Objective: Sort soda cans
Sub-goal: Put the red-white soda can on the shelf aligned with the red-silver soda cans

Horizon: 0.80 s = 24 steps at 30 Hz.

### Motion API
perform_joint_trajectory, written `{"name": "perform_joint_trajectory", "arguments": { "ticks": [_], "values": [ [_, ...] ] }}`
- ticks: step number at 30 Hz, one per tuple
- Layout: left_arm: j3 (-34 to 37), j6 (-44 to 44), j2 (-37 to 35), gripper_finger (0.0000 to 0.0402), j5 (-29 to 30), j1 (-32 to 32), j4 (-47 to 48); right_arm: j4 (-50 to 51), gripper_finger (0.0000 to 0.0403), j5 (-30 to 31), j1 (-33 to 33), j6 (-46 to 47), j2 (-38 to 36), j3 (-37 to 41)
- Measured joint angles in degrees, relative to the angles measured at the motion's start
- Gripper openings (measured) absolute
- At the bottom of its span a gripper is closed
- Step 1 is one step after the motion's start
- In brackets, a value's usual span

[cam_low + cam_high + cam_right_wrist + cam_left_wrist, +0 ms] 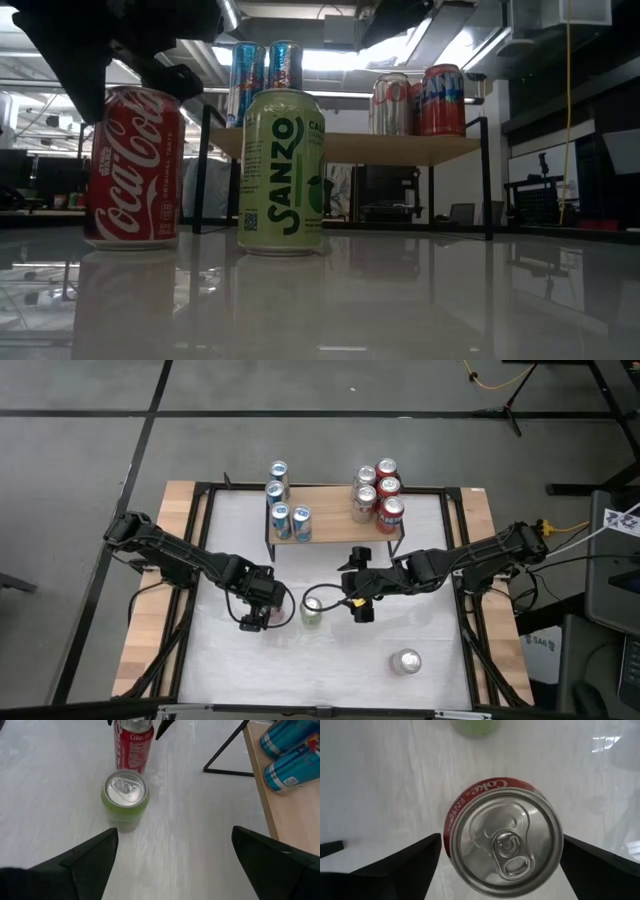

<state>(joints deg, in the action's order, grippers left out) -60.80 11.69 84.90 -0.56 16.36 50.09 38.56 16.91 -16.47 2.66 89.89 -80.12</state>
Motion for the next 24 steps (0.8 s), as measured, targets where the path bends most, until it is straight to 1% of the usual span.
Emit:
{"name": "perform_joint_trajectory", "arguments": {
  "ticks": [3, 8, 13, 17, 21, 24],
  "values": [
    [0.0, -0.2, 0.0, 0.0385, 0.0, 0.0, 0.0, -1.8, 0.0381, 0.0, 0.0, 0.0, 0.0, 0.0],
    [0.0, 0.1, -2.0, 0.0386, 0.0, 0.9, 0.3, -10.3, 0.0381, 0.0, 0.0, -2.2, 0.0, 0.0],
    [0.0, 4.1, -6.5, 0.0386, 0.0, 1.9, 0.7, -18.7, 0.0381, 0.4, 0.0, -4.8, 0.0, 0.0],
    [0.0, 7.4, -10.8, 0.0386, -0.3, 3.0, 3.7, -23.7, 0.0381, 0.4, 0.0, -6.1, 0.0, 0.0],
    [0.0, 11.2, -15.1, 0.0386, 0.1, 4.7, 6.2, -28.3, 0.0381, -1.9, 0.0, -7.7, 0.0, 0.0],
    [0.0, 14.4, -17.9, 0.0386, 3.8, 6.4, 7.1, -31.9, 0.0381, -6.5, 0.8, -7.6, 0.8, -0.1]
  ]
}}
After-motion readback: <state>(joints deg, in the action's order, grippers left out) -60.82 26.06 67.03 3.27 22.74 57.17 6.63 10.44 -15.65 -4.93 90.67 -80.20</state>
